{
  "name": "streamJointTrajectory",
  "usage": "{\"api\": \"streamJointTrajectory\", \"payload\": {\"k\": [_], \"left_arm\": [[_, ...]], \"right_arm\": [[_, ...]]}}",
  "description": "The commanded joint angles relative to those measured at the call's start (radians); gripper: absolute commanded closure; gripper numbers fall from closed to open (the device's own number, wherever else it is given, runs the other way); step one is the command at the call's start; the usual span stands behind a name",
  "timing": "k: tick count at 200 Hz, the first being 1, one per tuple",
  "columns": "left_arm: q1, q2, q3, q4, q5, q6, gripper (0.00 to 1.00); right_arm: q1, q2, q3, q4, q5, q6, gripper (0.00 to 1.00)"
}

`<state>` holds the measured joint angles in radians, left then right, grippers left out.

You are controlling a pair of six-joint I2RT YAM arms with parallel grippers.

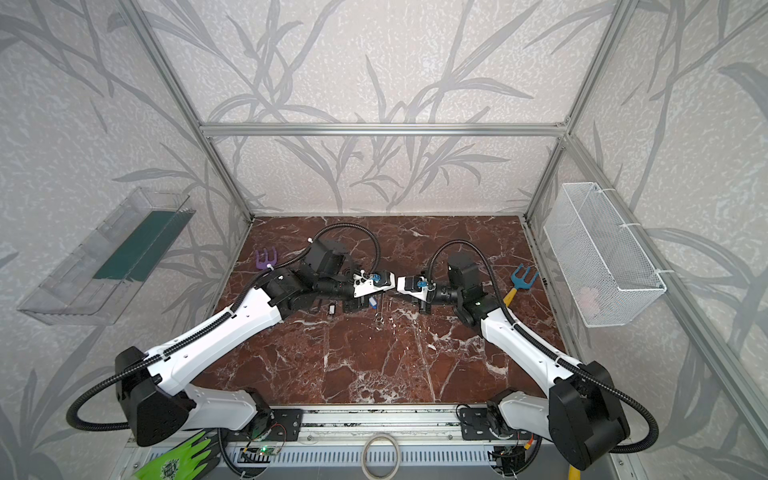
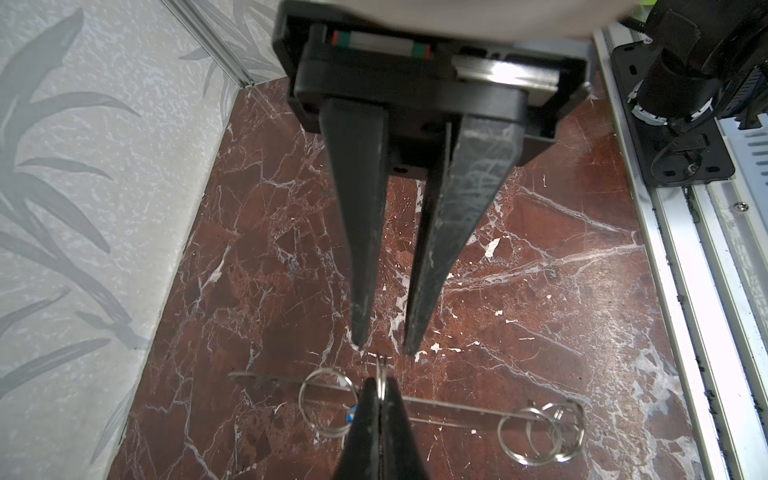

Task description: Put the keys on the keyring

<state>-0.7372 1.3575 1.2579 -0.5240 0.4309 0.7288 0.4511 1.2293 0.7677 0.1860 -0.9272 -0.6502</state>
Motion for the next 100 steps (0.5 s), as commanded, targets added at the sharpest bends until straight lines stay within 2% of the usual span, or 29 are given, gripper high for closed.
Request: {"api": "streamJointTrajectory", "payload": {"k": [1,35,81,100], "left_arm": [[-0.004,-0.01,0.001,0.027,0.003,0.023,1.0],[-0.001,-0.084,-0.135,0.23,0.019,-0.024,1.0],[0.015,-0.157,-0.295,0.502,0.113,-0.085,1.0],[0.029,-0.173,-0.342,0.605,0.165,-0.128,1.0]], "right_arm": [[0.009,-0.003,0.002,0.019,-0.024,0.023,0.79],[0.009,0.004,-0.024,0.072,0.006,0.064,0.79],[-0.007,0.01,-0.062,0.149,0.039,0.13,0.79],[-0.031,0.011,-0.091,0.239,0.02,0.199,0.79]]}}
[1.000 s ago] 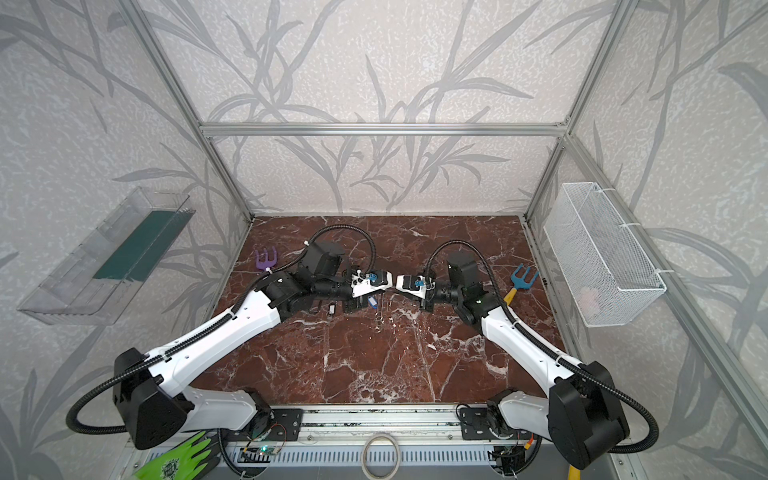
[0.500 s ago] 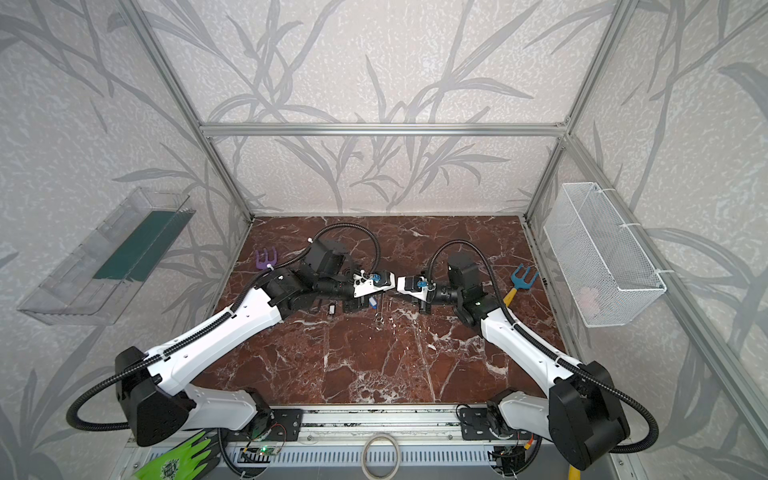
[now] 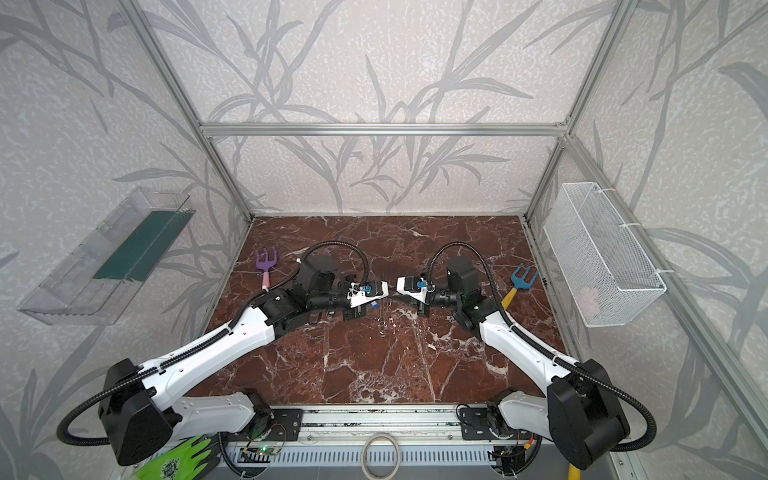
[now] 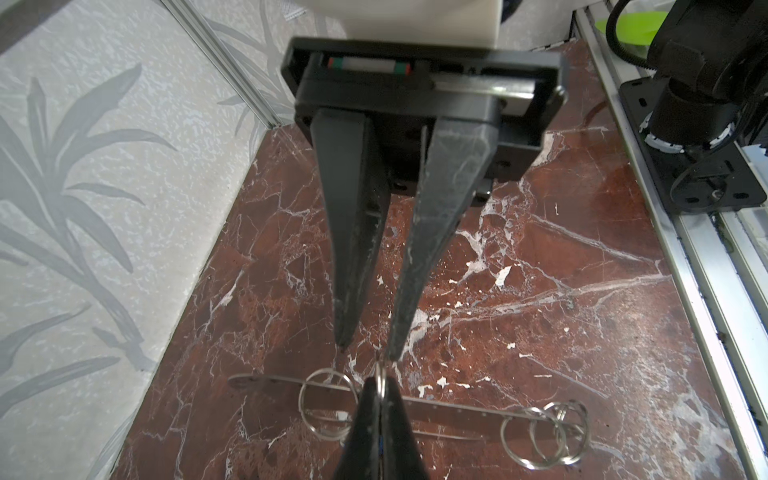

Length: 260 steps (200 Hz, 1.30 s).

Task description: Put the keys on the keyring

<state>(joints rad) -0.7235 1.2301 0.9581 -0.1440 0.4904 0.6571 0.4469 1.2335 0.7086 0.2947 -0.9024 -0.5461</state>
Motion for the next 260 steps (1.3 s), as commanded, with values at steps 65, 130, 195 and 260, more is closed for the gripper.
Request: {"api": "streamJointTrajectory", "payload": {"k": [65,130,195,260], "left_arm": [[0.081,-0.046,-0.129,0.472,0.251,-0.226,1.0],[0.104,-0.026,-0.141,0.555,0.298,-0.29,1.0],[0.104,-0.009,-0.134,0.543,0.31,-0.266,1.0],[0.105,-0.01,-0.123,0.522,0.305,-0.248,1.0]], "right_arm": [[-0.037,-0.012,-0.033,0.188,-0.075,0.179,0.79],[-0.036,-0.014,-0.038,0.292,-0.096,0.266,0.8],[-0.036,0.016,-0.021,0.491,-0.156,0.41,0.77],[-0.036,0.065,-0.023,0.58,-0.21,0.483,0.76]]}}
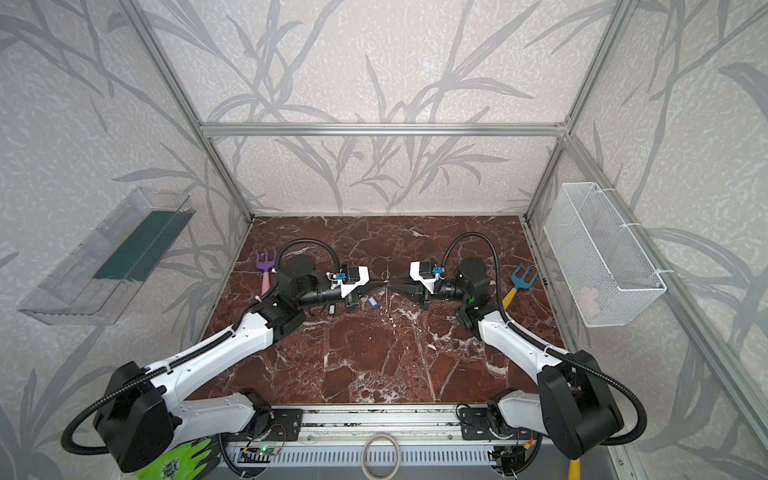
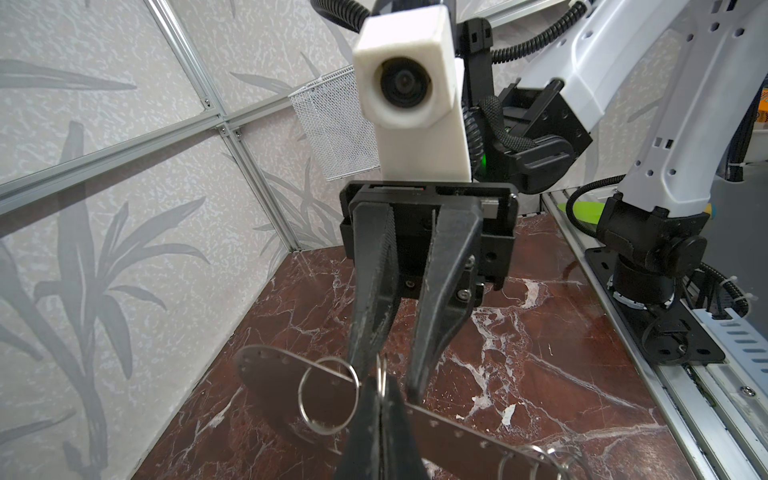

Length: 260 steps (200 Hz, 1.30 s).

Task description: Put the keys on the keyring

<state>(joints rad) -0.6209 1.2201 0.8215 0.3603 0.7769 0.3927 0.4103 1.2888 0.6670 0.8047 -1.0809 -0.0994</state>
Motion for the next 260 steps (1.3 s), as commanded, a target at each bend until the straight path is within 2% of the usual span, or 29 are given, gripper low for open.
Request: {"api": "streamJointTrajectory", "payload": {"k": [1,78,98,104,122,137,149,178,220,260], "left_arm": [[0.002,0.0,0.013,0.016,0.019,0.016,1.0],[0.003,-0.011,0.013,-0.027,0.01,0.045,1.0],[0.003,-0.012,0.02,-0.069,-0.016,0.075,1.0],[0.003,-0.014,0.026,-0.097,-0.029,0.09,0.98],[0.003,-0.026,0.069,-0.226,-0.071,0.151,0.81],[0.001,-0.035,0.118,-0.369,-0.112,0.238,0.75],[0.001,-0.037,0.162,-0.478,-0.149,0.3,0.73],[-0.008,-0.029,0.242,-0.644,-0.199,0.393,0.73],[-0.035,0.03,0.323,-0.741,-0.237,0.448,0.73],[-0.06,0.076,0.364,-0.754,-0.252,0.453,0.76]], "right_arm": [[0.001,0.009,0.019,0.07,-0.032,0.036,0.77],[0.001,0.014,0.019,0.076,-0.028,0.04,0.99],[0.0,0.011,0.024,0.044,-0.023,0.021,1.0],[0.001,0.007,0.028,0.018,-0.018,0.006,1.0],[0.001,-0.013,0.051,-0.154,0.004,-0.082,1.0],[0.001,-0.034,0.075,-0.309,0.032,-0.175,1.0],[0.0,-0.047,0.108,-0.458,0.054,-0.26,1.0],[0.002,-0.052,0.175,-0.678,0.096,-0.368,1.0],[0.017,-0.043,0.227,-0.821,0.134,-0.443,1.0],[0.028,-0.043,0.239,-0.845,0.149,-0.448,1.0]]}}
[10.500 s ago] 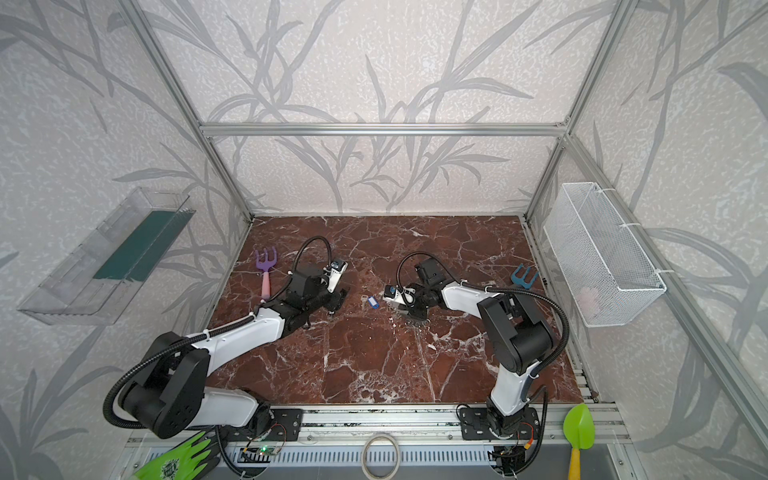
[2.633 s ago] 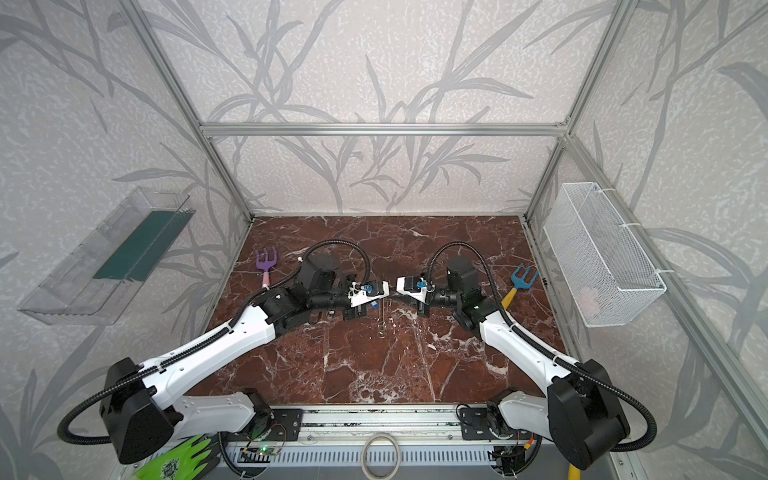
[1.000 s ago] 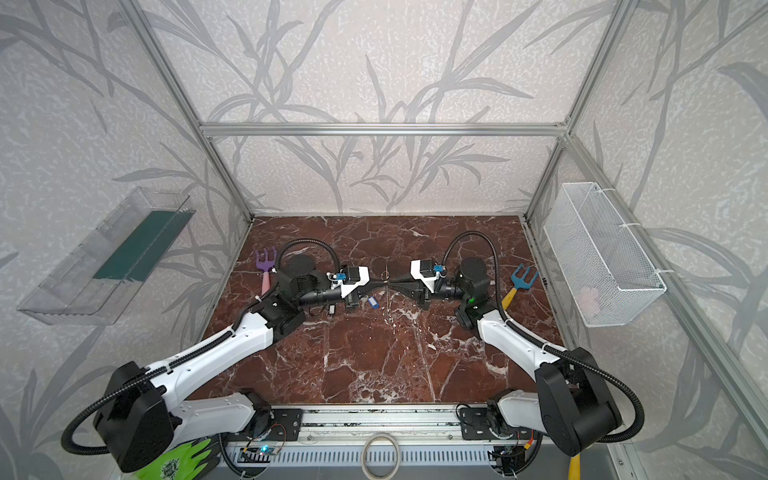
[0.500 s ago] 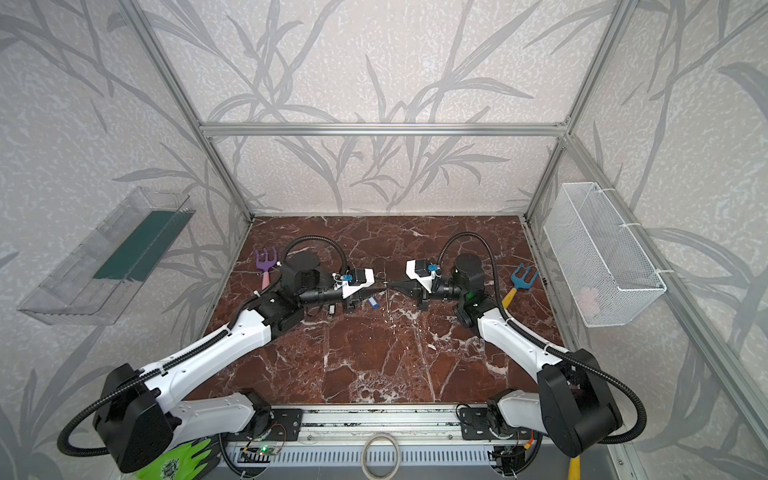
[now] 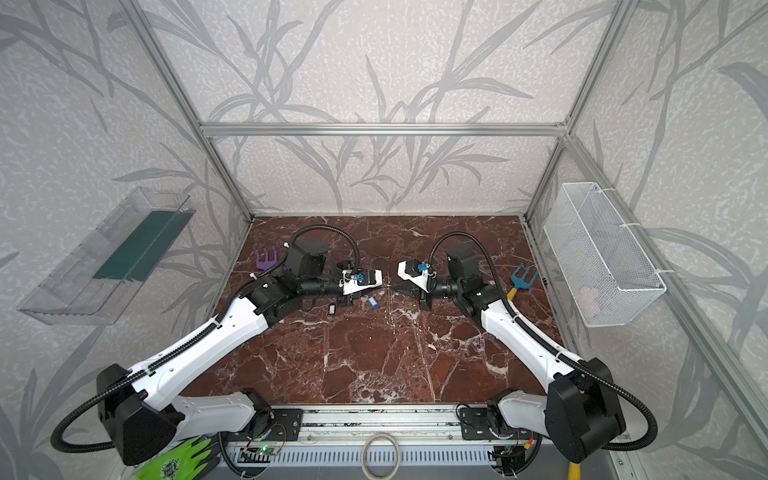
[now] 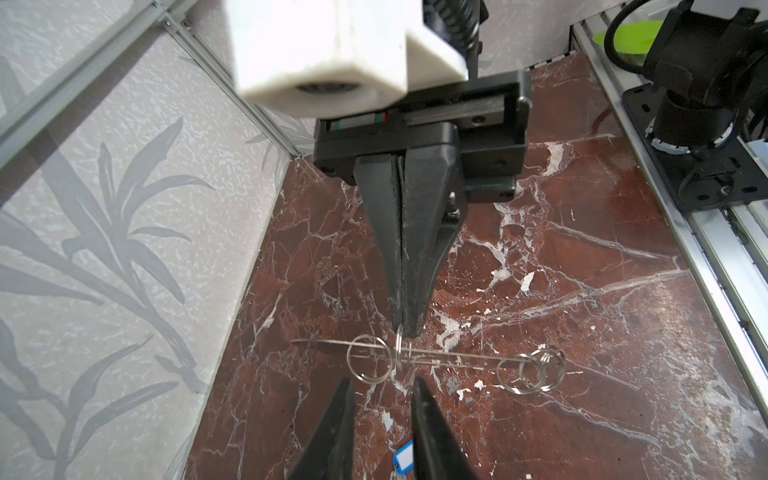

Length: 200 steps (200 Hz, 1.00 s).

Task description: Put the keys on the keyring

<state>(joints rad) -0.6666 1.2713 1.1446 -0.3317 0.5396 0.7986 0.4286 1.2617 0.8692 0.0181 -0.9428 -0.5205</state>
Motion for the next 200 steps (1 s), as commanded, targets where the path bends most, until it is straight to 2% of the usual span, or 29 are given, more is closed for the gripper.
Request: {"api": "streamJointTrajectory", "payload": {"k": [1,121,153,181,188,200], "left_arm": [[-0.015,0.025,0.042,-0.062,-0.015,0.047,0.76],[-0.05,0.106,0.097,-0.099,-0.04,0.027,0.77],[-0.053,0.123,0.111,-0.106,-0.033,0.03,0.85],[-0.054,0.129,0.119,-0.111,-0.034,0.037,1.0],[-0.054,0.13,0.117,-0.106,-0.031,0.036,1.0],[-0.055,0.128,0.114,-0.092,-0.026,0.021,1.0]], "right_arm": [[0.01,-0.016,0.038,-0.06,0.011,-0.027,1.0],[0.018,-0.016,0.06,-0.083,0.019,-0.038,1.0],[0.018,-0.016,0.061,-0.08,0.02,-0.039,1.0],[0.017,-0.022,0.057,-0.08,0.027,-0.045,1.0],[0.017,-0.022,0.054,-0.075,0.03,-0.046,1.0],[0.018,-0.025,0.045,-0.064,0.046,-0.045,0.93]]}}
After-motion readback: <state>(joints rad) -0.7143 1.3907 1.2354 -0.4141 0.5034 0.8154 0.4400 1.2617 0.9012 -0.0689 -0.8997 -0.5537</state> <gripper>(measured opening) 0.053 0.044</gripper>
